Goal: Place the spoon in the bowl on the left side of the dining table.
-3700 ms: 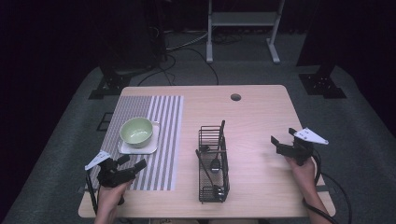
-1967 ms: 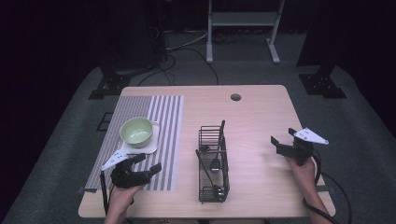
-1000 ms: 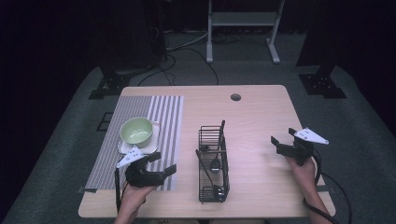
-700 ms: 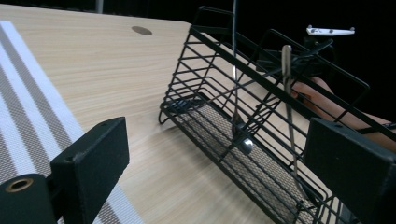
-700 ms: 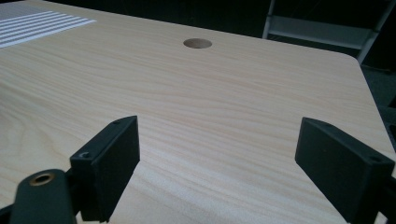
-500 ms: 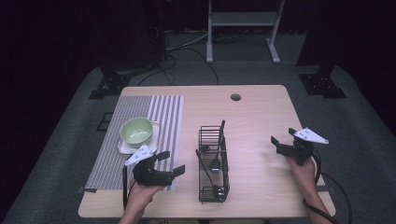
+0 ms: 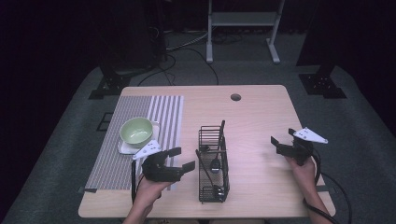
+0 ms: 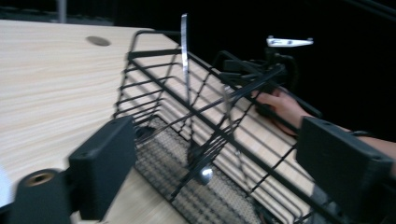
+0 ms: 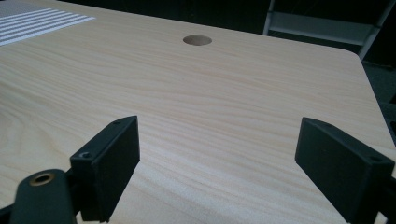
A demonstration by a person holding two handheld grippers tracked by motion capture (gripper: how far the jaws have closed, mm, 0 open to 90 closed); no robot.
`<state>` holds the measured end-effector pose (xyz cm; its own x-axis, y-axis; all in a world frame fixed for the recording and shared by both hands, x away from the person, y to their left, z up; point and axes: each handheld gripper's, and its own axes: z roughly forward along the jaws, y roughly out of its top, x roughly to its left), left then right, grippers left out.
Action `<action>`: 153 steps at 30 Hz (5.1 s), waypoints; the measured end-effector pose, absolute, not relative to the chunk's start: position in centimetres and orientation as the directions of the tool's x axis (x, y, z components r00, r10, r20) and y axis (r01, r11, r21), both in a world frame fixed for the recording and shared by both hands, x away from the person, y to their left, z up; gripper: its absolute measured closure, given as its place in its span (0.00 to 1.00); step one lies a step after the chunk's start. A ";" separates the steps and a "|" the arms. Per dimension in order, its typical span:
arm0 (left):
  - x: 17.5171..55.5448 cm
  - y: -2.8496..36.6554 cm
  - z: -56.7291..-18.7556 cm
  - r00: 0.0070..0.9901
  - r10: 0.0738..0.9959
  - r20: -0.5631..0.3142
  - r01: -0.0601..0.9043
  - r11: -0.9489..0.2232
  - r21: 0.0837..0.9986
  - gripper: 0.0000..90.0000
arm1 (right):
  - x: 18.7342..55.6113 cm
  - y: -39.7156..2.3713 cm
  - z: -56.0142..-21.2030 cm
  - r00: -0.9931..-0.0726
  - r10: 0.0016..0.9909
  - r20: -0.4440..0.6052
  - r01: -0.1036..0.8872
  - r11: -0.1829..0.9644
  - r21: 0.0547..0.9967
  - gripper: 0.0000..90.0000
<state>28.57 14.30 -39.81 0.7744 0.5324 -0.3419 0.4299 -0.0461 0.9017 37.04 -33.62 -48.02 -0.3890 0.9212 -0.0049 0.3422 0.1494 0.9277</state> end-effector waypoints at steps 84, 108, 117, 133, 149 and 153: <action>30.9 18.2 -36.1 0.740 0.320 -0.592 0.476 0.374 0.796 0.99 | 37.4 -33.7 -48.0 -0.379 0.925 0.014 0.379 0.141 0.915 0.14; 31.3 23.9 -35.7 0.668 0.403 -0.625 0.420 0.490 0.764 0.99 | 37.5 -33.6 -48.0 -0.375 0.927 0.011 0.387 0.146 0.911 0.14; 31.5 25.4 -37.2 0.626 0.461 -0.629 0.404 0.498 0.767 0.99 | 37.5 -33.6 -48.0 -0.374 0.927 0.010 0.389 0.147 0.909 0.14; 32.3 28.0 -39.4 0.561 0.528 -0.638 0.346 0.551 0.760 0.99 | 37.6 -33.5 -48.0 -0.369 0.929 0.000 0.395 0.157 0.905 0.14; 32.5 29.6 -40.6 0.511 0.556 -0.655 0.335 0.573 0.748 0.99 | 37.6 -33.5 -48.0 -0.368 0.930 0.002 0.396 0.155 0.905 0.14; 32.6 29.7 -40.7 0.510 0.557 -0.655 0.336 0.572 0.748 0.99 | 37.6 -33.4 -48.0 -0.368 0.930 0.001 0.397 0.156 0.905 0.14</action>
